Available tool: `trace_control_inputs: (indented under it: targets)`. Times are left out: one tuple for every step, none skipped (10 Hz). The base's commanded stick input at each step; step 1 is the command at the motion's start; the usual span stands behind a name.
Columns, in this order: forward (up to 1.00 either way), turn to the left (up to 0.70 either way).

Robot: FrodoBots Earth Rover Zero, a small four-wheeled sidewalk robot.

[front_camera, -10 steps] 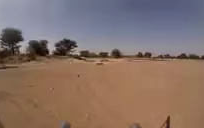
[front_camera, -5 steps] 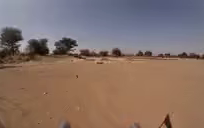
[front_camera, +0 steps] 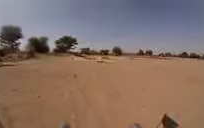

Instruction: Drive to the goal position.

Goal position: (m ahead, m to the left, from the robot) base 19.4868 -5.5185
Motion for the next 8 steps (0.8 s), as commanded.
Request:
trace_control_inputs:
  targets:
    - [0.50,0.00]
    - [0.50,0.00]
    - [0.50,0.00]
    - [0.50,0.00]
    - [0.50,0.00]
    - [0.50,0.00]
    - [0.50,0.00]
    - [0.50,0.00]
